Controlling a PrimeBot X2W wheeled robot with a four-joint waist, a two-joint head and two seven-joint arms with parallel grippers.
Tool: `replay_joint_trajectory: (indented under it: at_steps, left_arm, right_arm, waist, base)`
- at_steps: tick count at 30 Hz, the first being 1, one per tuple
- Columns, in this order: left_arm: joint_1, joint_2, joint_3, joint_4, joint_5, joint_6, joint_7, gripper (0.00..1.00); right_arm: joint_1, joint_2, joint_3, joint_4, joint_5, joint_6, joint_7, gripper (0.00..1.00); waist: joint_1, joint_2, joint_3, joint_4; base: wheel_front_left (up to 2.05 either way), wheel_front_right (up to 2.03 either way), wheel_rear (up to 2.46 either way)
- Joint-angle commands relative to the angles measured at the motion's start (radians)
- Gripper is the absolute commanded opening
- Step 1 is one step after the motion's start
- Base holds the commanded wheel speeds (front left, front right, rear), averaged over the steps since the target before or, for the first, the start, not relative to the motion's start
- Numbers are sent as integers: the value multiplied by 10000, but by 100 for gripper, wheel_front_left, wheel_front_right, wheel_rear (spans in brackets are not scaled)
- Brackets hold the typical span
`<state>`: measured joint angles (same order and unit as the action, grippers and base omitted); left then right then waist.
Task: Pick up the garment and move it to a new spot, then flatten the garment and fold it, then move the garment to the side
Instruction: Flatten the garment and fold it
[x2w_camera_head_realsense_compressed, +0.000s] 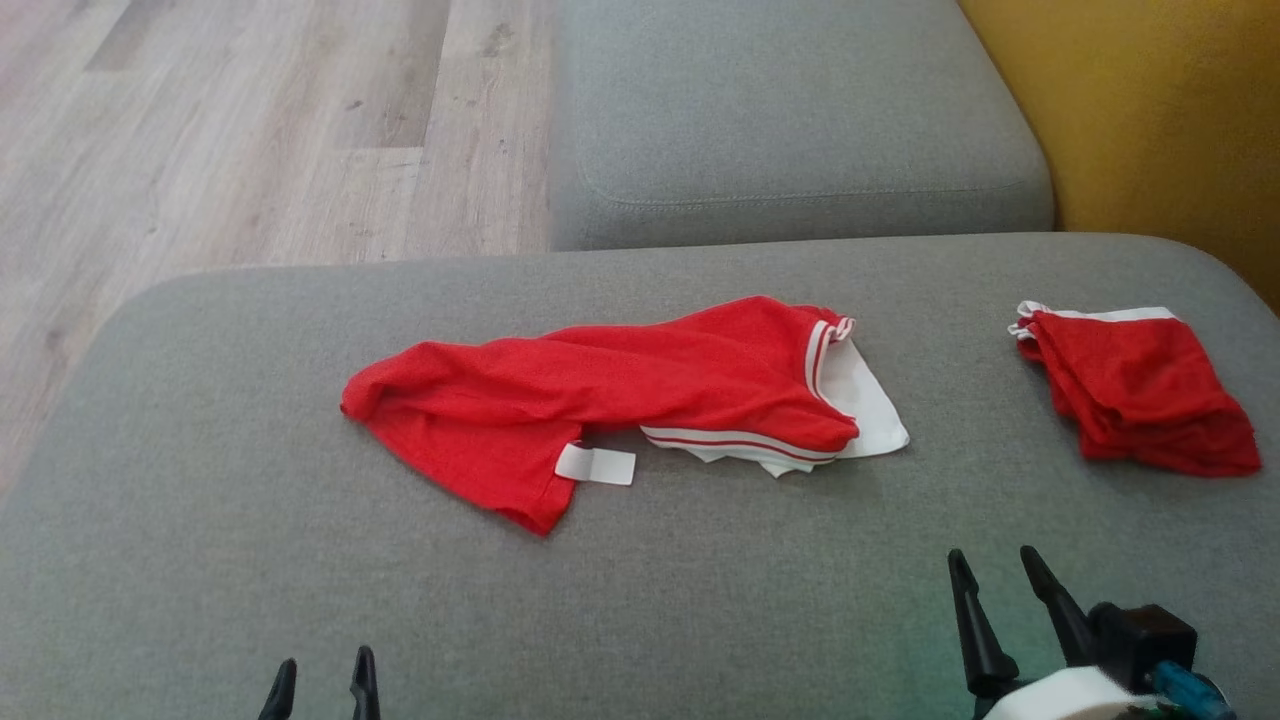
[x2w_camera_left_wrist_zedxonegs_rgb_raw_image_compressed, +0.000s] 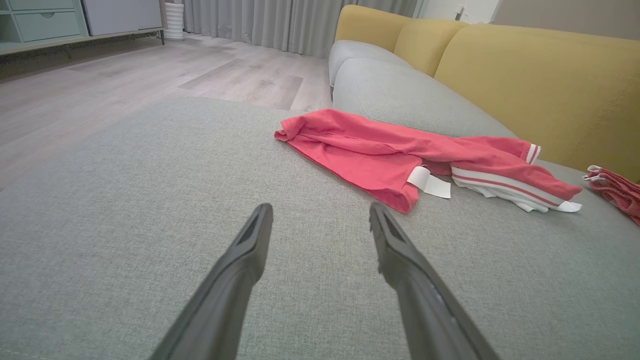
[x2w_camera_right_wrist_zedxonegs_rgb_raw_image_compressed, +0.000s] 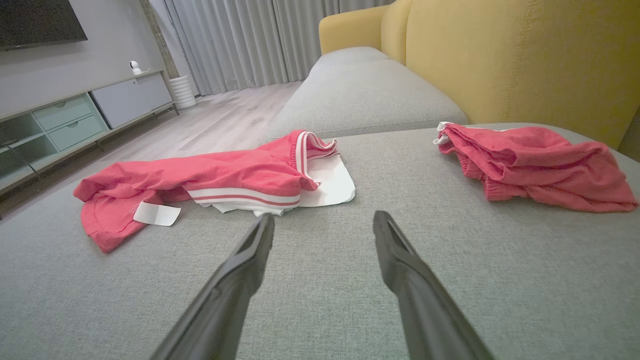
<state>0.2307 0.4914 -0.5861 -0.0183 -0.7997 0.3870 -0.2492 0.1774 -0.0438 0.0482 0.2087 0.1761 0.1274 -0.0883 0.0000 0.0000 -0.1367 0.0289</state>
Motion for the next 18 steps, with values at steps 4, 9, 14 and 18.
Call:
replay_joint_trajectory:
  at_steps: [4,9,14,18]
  left_arm:
    - [-687,111,374,-219,62,19,-117,100]
    - [-908,140,281,-291,190,46,-11,100]
    - [-1222,66,34,-413,381,29,161,100]
    - [-1458,1,-88,-448,505,8,220,100]
  right_arm:
    - [-645,-64,249,-323,-42,33,-113,100]
    - [-1329,-64,184,-159,-372,33,124,100]
    - [-2468,-64,-7,1020,-823,33,386,100]
    - [-3360,-64,-404,2331,-1252,33,449,100]
  waist:
    - [0,0,144,117]
    - [0,0,516,461]
    - [0,0,1080,1104]
    - [0,0,1543,1685]
  base:
    - [0,0,0]
    - [0,0,0]
    - [0,0,0]
    - [0,0,0]
